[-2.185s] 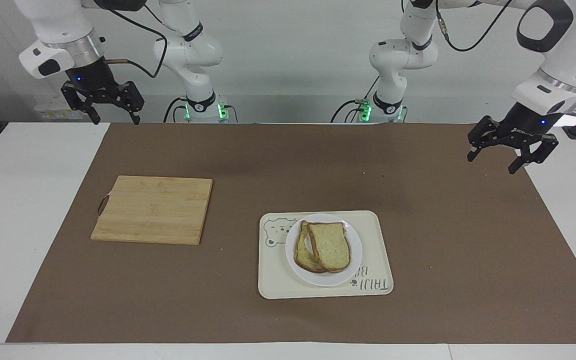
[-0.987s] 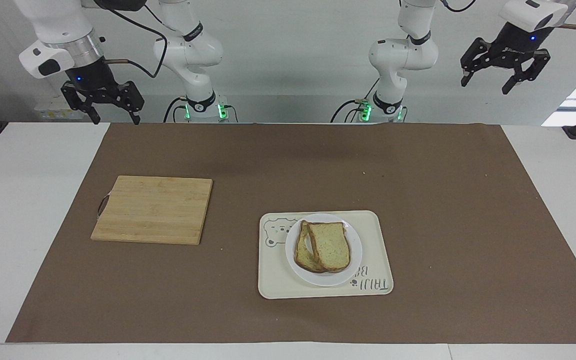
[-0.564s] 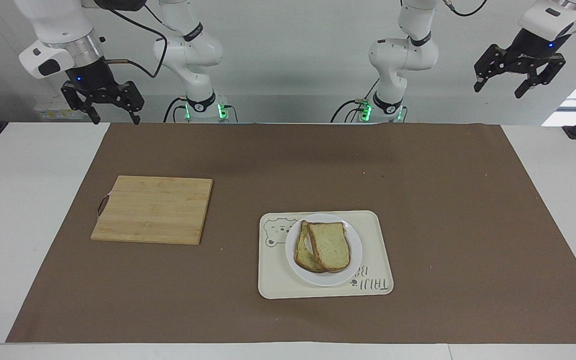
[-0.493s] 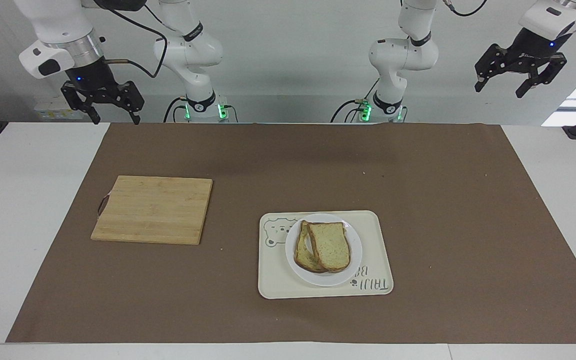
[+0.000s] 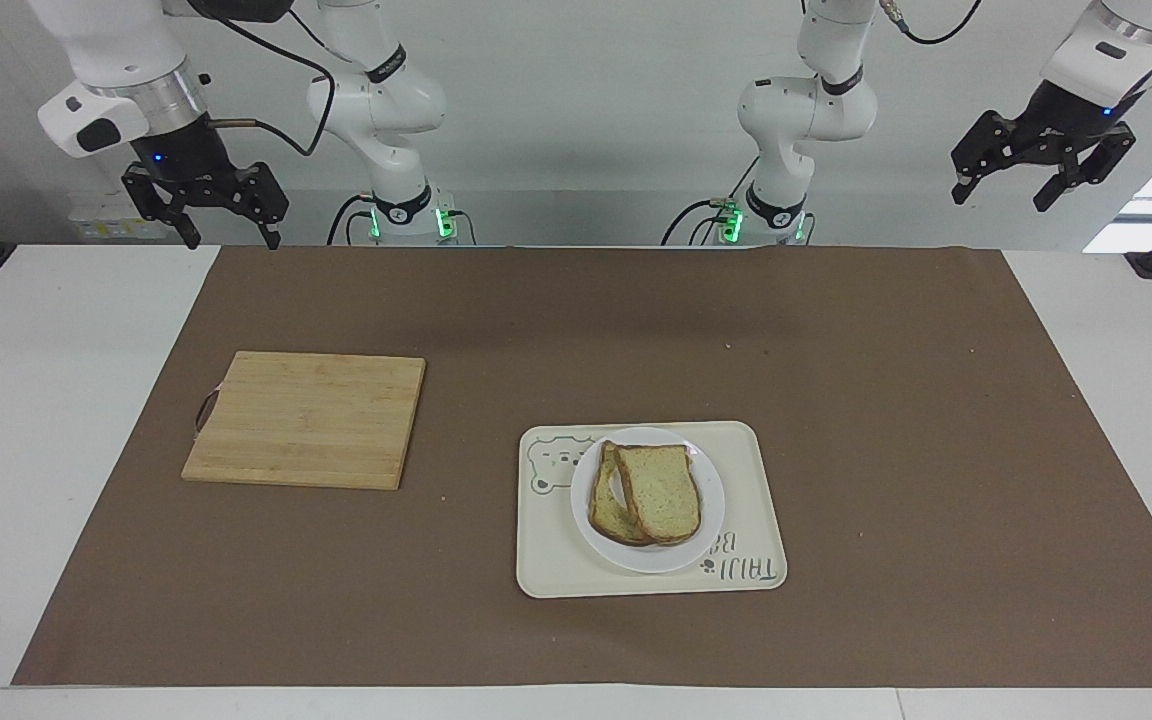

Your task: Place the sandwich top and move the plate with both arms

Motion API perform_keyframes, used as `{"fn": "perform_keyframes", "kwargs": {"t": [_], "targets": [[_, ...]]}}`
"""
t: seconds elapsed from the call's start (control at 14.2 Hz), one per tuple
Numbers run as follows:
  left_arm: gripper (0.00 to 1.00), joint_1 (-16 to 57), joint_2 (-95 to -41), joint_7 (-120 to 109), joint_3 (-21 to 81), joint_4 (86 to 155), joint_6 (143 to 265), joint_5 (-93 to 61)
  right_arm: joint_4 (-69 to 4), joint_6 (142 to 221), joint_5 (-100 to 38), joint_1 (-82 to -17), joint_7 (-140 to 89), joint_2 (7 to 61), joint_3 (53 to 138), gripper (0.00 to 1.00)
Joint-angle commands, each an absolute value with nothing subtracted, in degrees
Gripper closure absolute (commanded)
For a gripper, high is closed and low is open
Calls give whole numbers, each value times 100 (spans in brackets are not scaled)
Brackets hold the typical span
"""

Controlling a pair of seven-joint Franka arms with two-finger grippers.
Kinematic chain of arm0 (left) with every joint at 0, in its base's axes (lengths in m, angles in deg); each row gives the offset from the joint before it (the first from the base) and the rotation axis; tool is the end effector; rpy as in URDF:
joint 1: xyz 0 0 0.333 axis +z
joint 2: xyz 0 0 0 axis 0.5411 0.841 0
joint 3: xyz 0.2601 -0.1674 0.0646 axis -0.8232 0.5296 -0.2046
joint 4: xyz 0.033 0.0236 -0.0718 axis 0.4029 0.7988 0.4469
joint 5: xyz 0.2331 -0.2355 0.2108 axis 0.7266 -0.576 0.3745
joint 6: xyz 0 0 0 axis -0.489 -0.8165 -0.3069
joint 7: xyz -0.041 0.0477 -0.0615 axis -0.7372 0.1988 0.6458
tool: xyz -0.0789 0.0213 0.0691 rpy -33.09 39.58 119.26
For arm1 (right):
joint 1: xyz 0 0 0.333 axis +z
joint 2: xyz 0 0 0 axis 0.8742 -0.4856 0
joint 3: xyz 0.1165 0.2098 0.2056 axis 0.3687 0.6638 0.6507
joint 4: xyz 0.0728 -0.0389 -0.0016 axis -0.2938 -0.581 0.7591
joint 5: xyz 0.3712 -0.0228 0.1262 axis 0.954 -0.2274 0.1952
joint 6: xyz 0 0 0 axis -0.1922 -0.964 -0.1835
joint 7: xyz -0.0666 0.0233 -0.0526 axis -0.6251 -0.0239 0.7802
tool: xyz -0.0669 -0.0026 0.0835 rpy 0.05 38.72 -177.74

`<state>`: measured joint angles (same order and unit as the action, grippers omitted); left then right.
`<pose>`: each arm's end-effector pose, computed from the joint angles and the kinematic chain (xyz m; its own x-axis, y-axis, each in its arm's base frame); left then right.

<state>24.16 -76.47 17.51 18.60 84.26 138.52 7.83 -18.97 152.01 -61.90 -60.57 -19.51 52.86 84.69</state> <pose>0.5242 -0.0057 0.7191 0.9892 -0.1441 -0.0281 -0.1433 -0.9893 0.0273 0.5314 -0.0343 0.6555 0.9994 -0.0192 0.0284 -0.0193 -0.9998 0.0041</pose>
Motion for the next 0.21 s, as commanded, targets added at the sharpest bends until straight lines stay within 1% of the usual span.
{"fn": "perform_keyframes", "kwargs": {"t": [0.0, 0.14], "targets": [[0, 2335, -7609, 1598, 1855, 8333, 13963, 913, -1949, 15170, -6246, -6069, -2020, 5345, 8486, 0], [0, 2274, -7652, 1598, 1855, 8394, 14043, 904, -1949, 15170, -6246, -6069, -2020, 5345, 8486, 0]]}}
